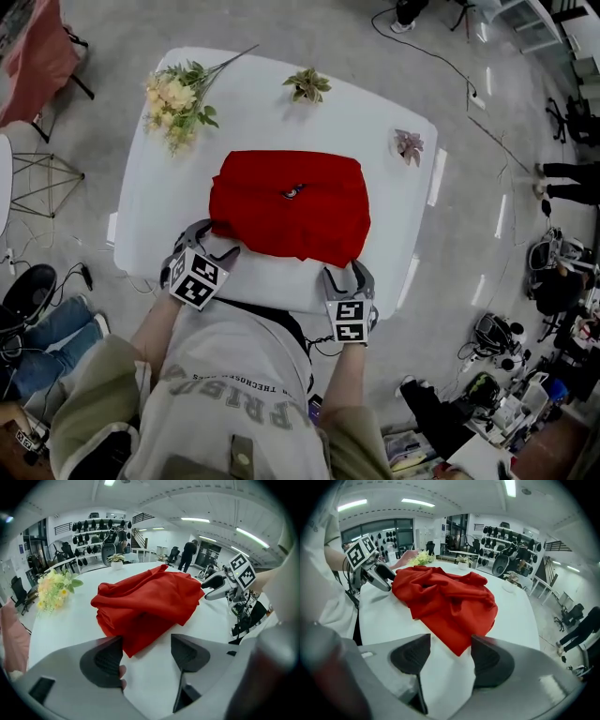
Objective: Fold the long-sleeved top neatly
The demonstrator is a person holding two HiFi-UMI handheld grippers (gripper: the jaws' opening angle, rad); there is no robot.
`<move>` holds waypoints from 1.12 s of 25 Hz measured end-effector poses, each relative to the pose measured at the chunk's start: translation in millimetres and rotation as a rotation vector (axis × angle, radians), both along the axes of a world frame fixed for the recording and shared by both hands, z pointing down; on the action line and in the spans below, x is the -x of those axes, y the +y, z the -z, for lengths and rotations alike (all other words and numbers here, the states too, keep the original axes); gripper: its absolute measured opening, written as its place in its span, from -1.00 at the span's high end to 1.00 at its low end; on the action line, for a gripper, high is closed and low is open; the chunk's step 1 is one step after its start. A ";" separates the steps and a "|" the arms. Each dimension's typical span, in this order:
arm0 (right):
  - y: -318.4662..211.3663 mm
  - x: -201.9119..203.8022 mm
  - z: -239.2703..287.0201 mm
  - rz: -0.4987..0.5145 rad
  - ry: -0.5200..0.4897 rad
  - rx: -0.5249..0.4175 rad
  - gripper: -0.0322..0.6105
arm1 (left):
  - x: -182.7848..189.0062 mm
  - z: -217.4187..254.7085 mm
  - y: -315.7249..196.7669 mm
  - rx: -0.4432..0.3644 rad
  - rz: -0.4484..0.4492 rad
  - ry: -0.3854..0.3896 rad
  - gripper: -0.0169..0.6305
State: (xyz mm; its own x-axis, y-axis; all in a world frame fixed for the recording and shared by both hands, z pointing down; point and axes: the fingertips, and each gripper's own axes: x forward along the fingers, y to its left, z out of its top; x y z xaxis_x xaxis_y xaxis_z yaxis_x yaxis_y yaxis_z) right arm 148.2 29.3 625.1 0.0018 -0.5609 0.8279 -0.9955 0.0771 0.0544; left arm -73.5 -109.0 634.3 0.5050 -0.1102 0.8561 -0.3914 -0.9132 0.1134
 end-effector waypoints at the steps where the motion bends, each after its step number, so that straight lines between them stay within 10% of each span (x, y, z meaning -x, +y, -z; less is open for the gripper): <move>1: 0.5 0.0 -2.3 0.003 0.009 0.011 0.05 | 1.2 -1.2 -3.5 -0.005 0.005 -0.004 -0.01; 11: 0.9 -12.2 -14.2 0.104 0.233 0.053 0.69 | 7.7 -5.9 -23.6 -0.122 0.008 -0.036 0.80; 28: 63.0 6.1 38.1 0.222 0.219 -0.145 0.81 | 39.8 45.1 68.2 -0.253 0.160 -0.003 0.85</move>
State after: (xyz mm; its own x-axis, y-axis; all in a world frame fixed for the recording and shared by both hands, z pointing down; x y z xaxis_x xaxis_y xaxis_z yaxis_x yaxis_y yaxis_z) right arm 142.1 92.2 587.0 0.0357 -0.6791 0.7332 -0.9189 0.2660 0.2911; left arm -113.3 -40.9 589.2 0.4610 -0.3986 0.7929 -0.5331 -0.8387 -0.1117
